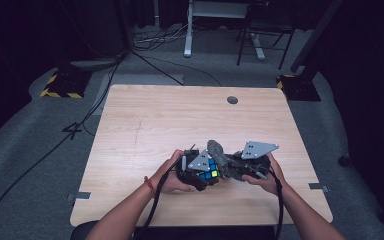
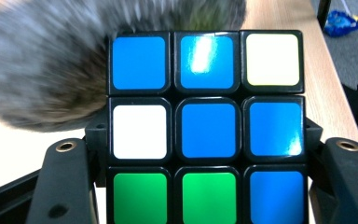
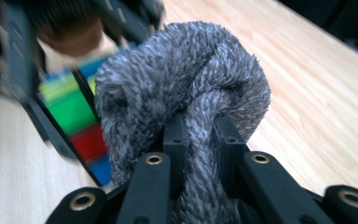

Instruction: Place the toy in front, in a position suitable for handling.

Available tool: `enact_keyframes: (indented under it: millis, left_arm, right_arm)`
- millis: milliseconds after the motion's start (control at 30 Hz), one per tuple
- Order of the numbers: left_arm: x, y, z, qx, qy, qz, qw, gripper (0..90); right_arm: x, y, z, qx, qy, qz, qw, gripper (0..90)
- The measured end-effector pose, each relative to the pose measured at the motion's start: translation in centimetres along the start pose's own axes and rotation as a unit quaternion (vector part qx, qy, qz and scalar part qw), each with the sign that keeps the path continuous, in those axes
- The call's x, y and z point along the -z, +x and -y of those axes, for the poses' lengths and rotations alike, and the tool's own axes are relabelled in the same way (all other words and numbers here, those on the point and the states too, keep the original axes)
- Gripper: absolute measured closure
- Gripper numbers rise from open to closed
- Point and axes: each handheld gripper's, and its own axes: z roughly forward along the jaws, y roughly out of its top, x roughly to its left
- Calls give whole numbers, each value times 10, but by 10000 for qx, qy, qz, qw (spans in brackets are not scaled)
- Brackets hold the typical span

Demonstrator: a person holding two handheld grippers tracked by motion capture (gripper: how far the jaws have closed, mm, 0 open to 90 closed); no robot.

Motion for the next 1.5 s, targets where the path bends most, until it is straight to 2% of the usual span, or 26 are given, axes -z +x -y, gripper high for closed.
enact_keyframes:
  millis: [33,100,200,300,400,500,567,600,733,800,833,867,933,1067,1133,1267,1333,1433,1500]
  left_arm:
    - [0,0,0,0,0,0,10000,337]
    - [7,3,-1,69,-150,-36,9999,337]
    - [13,5,-1,107,-231,-102,9996,337]
    - [16,9,1,138,-208,-171,9995,337]
    - [15,10,3,203,-147,-179,9995,337]
    - [8,9,4,218,-23,-168,9996,337]
    - [5,9,4,197,25,-168,9997,337]
    - [4,9,4,201,47,-135,9997,337]
    - [-5,4,3,147,152,-10,9998,337]
    - [-6,3,3,116,200,-42,9997,337]
    - [-7,2,3,85,196,17,9998,336]
    - [-7,2,3,85,196,17,9998,336]
    - [-5,1,2,50,163,71,9998,337]
    - [-1,0,0,34,128,26,9999,337]
    - [3,2,-1,69,7,4,10000,337]
    - [9,5,-1,96,-69,-38,9999,337]
    - [13,8,1,137,-96,-106,9998,337]
    - [13,9,2,171,-75,-141,9997,337]
    - [12,9,3,190,-38,-135,9997,337]
  right_arm:
    - [0,0,0,0,0,0,10000,791]
    - [-1,-3,5,-11,190,-39,9998,791]
    - [0,-2,6,-7,233,-167,9996,791]
    - [3,1,4,64,198,-311,9993,791]
    - [5,3,3,108,95,-434,9990,791]
    - [10,10,-3,173,-162,-531,9983,790]
    - [11,12,-5,212,-181,-525,9982,790]
    - [12,16,-8,261,-313,-498,9979,790]
    - [11,16,-11,195,-528,-436,9975,789]
    - [10,15,-11,197,-521,-409,9976,788]
    - [8,15,-11,185,-482,-282,9983,788]
    - [8,14,-11,184,-448,-255,9985,788]
    - [5,10,-9,131,-312,-140,9993,788]
    - [-1,3,-1,39,0,-86,10000,788]
    - [-2,1,3,5,77,-108,9999,789]
    - [-2,1,6,26,166,-168,9997,789]
    - [0,3,5,115,215,-268,9993,788]
    - [2,5,4,148,158,-350,9992,788]
    - [7,11,-1,252,-43,-453,9986,787]
